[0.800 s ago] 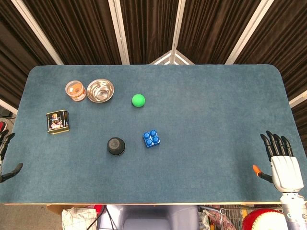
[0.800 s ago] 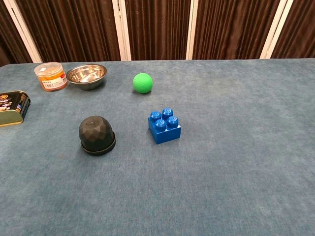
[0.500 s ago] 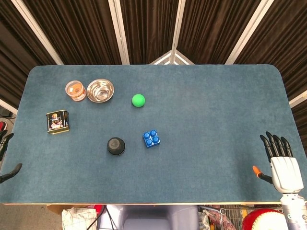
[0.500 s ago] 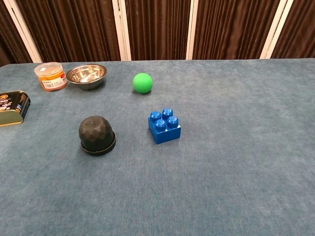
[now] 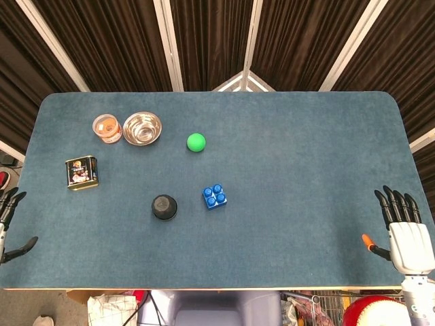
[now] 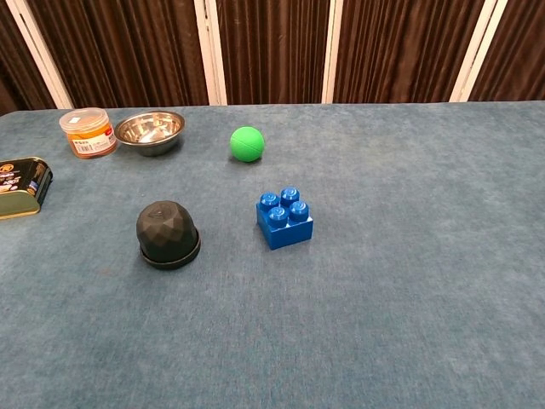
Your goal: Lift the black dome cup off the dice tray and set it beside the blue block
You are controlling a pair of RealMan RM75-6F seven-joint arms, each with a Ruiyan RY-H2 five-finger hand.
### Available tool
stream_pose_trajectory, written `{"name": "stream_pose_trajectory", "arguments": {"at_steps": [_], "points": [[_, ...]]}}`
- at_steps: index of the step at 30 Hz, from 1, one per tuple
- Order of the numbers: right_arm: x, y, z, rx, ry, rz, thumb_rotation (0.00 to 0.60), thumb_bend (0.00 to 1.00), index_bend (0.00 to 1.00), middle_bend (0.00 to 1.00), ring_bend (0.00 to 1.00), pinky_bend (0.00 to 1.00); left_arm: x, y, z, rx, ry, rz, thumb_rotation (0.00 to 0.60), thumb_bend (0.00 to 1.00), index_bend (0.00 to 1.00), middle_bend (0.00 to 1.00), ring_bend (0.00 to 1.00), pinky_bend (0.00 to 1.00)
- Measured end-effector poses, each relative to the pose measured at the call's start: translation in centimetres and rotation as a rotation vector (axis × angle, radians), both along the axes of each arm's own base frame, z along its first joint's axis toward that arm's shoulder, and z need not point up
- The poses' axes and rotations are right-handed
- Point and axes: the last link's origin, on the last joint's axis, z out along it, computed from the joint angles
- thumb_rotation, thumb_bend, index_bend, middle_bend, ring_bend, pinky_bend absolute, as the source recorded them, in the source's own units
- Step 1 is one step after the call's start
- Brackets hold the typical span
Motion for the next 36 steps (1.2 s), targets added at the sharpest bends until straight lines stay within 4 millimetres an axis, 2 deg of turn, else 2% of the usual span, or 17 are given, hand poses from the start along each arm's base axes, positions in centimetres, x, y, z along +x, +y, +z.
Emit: {"name": "stream_pose_trajectory", "arguments": {"at_steps": [9, 18, 26, 31, 36], "points": [[-0.1, 0.1, 0.1, 0.005, -0.008, -0.005, 0.600, 0.23, 0.00, 0.00, 0.01, 0.00, 0.4, 0.0, -1.2, -0.056, -0.030, -0.001, 0.600, 0.19, 0.11, 0.05, 0.00, 0.00], [0.0, 0.4, 0.5, -0.005, -0.019, -0.002, 0.600, 0.23, 0.00, 0.00, 0.01, 0.00, 2.1, 0.7, -3.9, -0.226, -0.239, -0.023, 0.600, 0.17, 0.11, 0.06, 0.00, 0.00], [-0.2, 0.3, 0.4, 0.002, -0.017, -0.009, 0.600, 0.23, 0.00, 0.00, 0.01, 0.00, 5.1, 2.6, -7.2, -0.265, -0.219, -0.050, 0.600, 0.16, 0.11, 0.06, 0.00, 0.00], [-0.4, 0.2, 0.4, -0.006, 0.004, -0.017, 0.600, 0.23, 0.00, 0.00, 0.01, 0.00, 6.8, 4.1, -9.7, -0.285, -0.307, -0.029, 0.600, 0.13, 0.11, 0.07, 0.00, 0.00], [-0.6, -0.1, -0.1, 0.001, 0.064, -0.020, 0.600, 0.23, 0.00, 0.00, 0.01, 0.00, 7.8, 5.3, -11.2, -0.313, -0.382, -0.001, 0.600, 0.13, 0.10, 0.07, 0.00, 0.00]]}}
